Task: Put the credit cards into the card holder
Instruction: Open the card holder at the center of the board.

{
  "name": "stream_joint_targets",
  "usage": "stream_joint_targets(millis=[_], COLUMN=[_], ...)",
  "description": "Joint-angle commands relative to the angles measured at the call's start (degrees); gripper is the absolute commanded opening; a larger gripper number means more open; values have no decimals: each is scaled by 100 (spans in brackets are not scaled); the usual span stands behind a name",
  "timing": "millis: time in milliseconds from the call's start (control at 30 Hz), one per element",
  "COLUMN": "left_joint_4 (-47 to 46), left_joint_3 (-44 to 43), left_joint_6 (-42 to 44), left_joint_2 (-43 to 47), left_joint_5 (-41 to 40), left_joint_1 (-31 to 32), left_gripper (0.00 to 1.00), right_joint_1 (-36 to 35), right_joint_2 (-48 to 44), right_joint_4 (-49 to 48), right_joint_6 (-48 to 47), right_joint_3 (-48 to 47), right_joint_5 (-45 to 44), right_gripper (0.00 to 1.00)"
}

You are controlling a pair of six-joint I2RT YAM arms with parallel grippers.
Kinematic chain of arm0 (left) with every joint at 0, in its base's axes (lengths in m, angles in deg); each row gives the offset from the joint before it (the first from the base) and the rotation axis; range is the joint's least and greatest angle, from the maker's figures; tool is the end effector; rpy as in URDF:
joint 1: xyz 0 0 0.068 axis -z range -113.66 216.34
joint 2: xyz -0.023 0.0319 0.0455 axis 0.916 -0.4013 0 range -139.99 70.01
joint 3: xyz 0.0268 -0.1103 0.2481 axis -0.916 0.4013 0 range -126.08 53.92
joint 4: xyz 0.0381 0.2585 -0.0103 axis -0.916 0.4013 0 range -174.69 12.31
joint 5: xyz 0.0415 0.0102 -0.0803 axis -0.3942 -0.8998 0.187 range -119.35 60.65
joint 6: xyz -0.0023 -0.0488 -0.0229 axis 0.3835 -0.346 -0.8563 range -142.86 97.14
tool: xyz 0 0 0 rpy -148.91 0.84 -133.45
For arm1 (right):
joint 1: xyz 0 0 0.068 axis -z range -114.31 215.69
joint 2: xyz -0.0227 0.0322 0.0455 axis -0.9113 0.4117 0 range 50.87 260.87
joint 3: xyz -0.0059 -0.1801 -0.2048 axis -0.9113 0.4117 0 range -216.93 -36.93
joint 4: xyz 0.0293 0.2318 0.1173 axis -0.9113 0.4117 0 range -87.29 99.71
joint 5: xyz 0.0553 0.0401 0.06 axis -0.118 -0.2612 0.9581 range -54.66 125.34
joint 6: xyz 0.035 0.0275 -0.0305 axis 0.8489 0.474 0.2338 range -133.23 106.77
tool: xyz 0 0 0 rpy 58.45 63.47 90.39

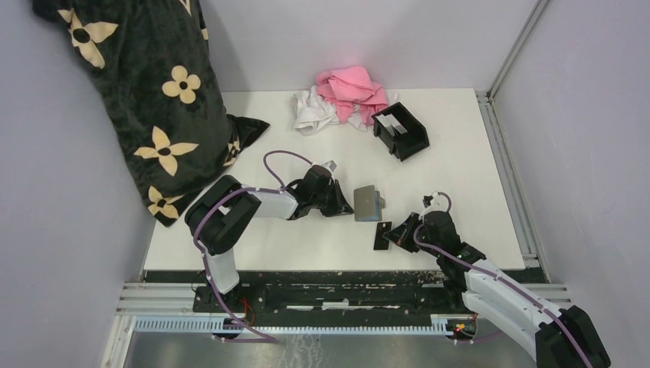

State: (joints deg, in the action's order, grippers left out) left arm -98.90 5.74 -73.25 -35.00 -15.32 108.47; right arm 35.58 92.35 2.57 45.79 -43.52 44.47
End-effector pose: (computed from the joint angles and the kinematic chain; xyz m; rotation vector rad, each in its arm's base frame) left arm 0.2556 -0.2429 0.1227 -0.0464 2.5509 -1.0243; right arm 0.1245 0.0788 0.1352 0.4954 2.3180 1.0043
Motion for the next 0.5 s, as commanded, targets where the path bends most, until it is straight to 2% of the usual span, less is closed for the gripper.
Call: stream_joint_targets(millis=[0,200,467], left_joint_4=[288,281,270], left_joint_3=[-77,-99,-111], left_joint_6=[363,348,344], left_joint_2=[-112,-159,-151], left_joint_5=[-101,-85,-84], left_joint_1=[32,33,32], left_gripper=[14,14,14], right_joint_1=[-92,-139,-286], right_joint_2=[-315,-381,250], right_joint_4=[-209,-121,-828], right_joint_6=[116,135,249], right_joint_3=[-16,-61,-11], right_joint_5=[23,-5,-36], right_gripper=[1,1,1])
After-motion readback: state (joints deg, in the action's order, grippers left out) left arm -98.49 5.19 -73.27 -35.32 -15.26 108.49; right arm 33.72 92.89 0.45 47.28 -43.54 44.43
